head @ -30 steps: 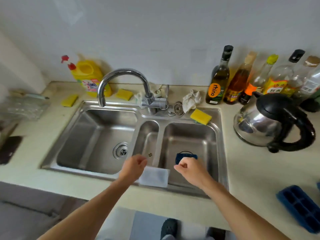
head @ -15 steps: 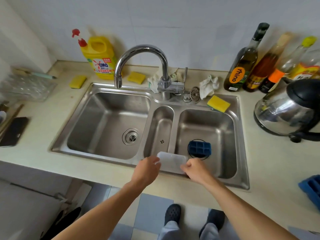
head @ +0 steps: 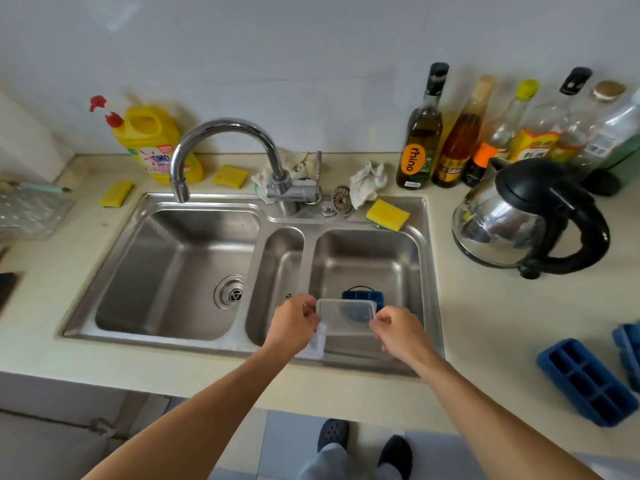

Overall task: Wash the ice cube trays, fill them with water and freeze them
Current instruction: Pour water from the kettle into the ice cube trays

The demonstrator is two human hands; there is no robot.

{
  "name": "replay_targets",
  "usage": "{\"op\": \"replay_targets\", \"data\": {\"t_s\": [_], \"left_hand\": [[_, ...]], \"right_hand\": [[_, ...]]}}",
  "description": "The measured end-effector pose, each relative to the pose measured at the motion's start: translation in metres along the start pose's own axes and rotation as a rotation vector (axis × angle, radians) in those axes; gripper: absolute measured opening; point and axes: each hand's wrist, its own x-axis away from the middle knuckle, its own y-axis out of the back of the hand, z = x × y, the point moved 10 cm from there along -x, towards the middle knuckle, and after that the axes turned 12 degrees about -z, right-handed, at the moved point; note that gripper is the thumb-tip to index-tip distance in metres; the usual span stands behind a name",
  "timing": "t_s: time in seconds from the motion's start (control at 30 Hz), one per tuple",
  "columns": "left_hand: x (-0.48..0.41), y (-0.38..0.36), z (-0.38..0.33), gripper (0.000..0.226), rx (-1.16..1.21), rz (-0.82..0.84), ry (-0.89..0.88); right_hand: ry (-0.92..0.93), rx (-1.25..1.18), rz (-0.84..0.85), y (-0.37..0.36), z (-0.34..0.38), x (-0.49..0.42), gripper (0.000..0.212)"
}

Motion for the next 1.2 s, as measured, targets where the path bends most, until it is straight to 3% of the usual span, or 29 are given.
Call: {"op": "replay_targets", "data": {"t_s": [0.2,0.37,0.5,0.57,0.73,0.9,1.1,1.2], "left_hand": [[-0.039,-0.056,-0.021,0.024,-0.077,0.146,-0.023],[-0.082,-0.107,-0.008,0.028,-0.195,0.271,0.036],[-0.106,-0.144,0.008,0.025,-0.218,0.325,0.080],[-0.115,-0.155,0.015,0.025,-0.233,0.326,0.084],[-0.128,-0.170,0.033,0.021,-0.247,0.317,0.110],[-0.135,-0.179,0.040,0.022,-0.246,0.335,0.120],[-0.144,-0.183,0.042,0.018,-0.206,0.291,0.138],[-0.148,-0.186,0.043,0.015,-0.174,0.277,0.153]], "right_hand": [[-0.089,0.011,-0.053,0.006,-0.034,-0.038,0.015],[-0.124,0.113,-0.076,-0.019,-0.054,-0.071,0.027],[-0.184,0.108,-0.059,-0.045,-0.073,-0.093,0.016],[-0.194,0.095,-0.052,-0.056,-0.078,-0.103,0.008],[-0.157,0.109,-0.043,-0.076,-0.083,-0.122,0.015],[-0.234,0.148,-0.045,-0.087,-0.099,-0.128,0.013],[-0.228,0.133,-0.168,-0.073,-0.099,-0.136,0.018],[-0.252,0.141,-0.180,-0.072,-0.105,-0.142,0.007]]}}
